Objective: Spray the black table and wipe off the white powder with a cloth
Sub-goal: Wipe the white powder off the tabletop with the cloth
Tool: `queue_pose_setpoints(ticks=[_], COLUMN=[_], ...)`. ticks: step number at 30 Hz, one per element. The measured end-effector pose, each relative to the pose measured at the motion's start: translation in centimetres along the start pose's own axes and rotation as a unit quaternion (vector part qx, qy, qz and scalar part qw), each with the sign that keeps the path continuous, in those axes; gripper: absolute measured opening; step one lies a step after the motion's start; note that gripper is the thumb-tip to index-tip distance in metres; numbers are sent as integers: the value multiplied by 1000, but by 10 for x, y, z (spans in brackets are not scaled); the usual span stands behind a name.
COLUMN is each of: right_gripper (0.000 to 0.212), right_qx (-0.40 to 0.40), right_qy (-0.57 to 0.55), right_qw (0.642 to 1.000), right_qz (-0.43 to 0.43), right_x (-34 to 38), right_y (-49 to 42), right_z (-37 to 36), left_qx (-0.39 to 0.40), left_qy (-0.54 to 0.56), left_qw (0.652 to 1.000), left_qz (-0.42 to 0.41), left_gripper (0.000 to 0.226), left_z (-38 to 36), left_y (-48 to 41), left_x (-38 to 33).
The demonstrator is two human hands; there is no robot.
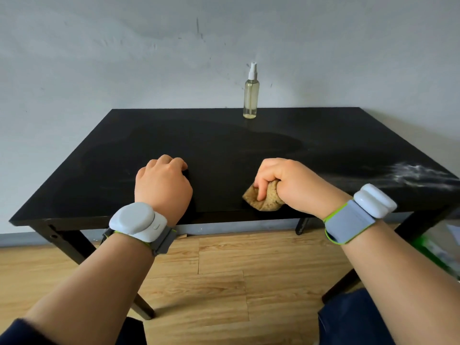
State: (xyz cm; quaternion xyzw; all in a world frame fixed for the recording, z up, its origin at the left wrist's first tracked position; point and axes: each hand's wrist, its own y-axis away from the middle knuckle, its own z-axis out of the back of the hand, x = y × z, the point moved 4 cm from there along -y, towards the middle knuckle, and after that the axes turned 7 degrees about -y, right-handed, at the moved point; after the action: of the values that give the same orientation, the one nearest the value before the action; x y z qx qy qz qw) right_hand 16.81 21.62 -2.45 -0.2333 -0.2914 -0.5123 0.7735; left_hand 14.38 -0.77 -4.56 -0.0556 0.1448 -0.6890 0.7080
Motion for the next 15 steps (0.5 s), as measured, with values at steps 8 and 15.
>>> queue_pose_setpoints(ticks=[8, 15], right_gripper=[23, 52], right_qx=[-30, -68], right_qy=[100, 56], right_qw=[994, 991], right_qz=[-43, -99], right_x=[-31, -35], right_y=[19, 35], right_z=[32, 54], left_qx=[67, 50], left_qy=[26, 8], left_qw=[997, 998], left_qz=[-34, -49], left_gripper=[38, 39], left_z=[1, -6], left_y=[-13, -4], left_x=[-39, -54])
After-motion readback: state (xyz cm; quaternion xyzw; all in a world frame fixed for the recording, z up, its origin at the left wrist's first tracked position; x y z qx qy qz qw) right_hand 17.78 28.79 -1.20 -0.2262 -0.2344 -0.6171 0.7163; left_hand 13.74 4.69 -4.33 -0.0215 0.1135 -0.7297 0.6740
